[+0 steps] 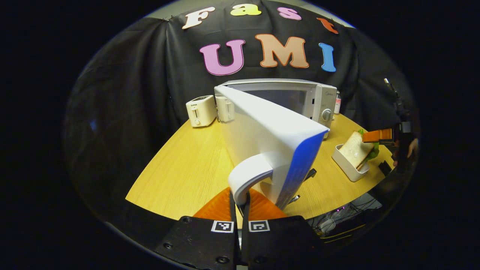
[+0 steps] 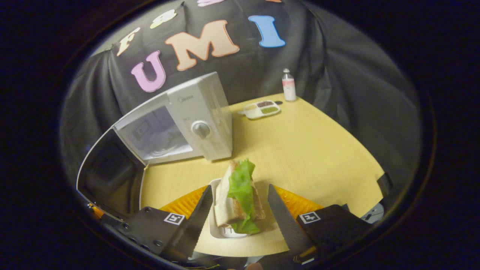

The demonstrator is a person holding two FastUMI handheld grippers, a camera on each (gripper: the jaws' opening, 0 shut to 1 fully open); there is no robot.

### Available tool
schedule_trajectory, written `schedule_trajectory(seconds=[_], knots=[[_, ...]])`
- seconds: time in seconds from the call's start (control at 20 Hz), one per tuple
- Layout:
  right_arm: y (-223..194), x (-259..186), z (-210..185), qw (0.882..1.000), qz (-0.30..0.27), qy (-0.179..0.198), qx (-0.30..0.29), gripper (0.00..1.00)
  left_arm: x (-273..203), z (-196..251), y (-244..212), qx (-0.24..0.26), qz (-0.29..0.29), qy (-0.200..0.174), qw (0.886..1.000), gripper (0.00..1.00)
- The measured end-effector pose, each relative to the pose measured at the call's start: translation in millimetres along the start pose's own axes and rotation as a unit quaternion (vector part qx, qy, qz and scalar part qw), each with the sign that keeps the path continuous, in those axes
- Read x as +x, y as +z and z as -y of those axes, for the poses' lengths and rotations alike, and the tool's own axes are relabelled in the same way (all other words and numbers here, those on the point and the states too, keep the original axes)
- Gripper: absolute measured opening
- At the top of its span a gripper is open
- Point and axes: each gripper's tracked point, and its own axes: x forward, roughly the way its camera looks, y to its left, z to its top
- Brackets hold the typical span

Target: Open the microwave oven with the left hand, put the food in, and close the microwave oven.

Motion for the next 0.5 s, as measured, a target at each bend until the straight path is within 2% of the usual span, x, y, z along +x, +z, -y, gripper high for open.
schedule_trajectory(seconds=[0.05,0.15,0.2,0.4,0.5], knots=[[-6.0,5.3,1.3,1.000,-0.011,-0.004,0.010,0.91,0.6,-3.8,-0.7,-0.001,0.000,-0.005,1.000,0.00],[-16.5,12.1,2.4,0.999,-0.025,-0.011,0.027,0.95,-0.8,-10.5,-1.7,0.003,0.000,-0.015,1.000,0.00],[-20.1,13.2,2.4,0.999,-0.027,-0.013,0.026,0.89,-0.2,-11.2,-3.1,0.005,-0.001,-0.020,1.000,0.00],[-28.8,20.8,-1.0,0.999,-0.034,-0.027,0.019,0.84,-2.3,-22.1,-4.5,0.005,0.004,-0.037,0.999,0.01],[-28.8,21.3,-1.8,0.999,-0.033,-0.034,0.020,0.80,-1.5,-24.1,-5.6,-0.011,0.004,-0.047,0.999,0.08]])
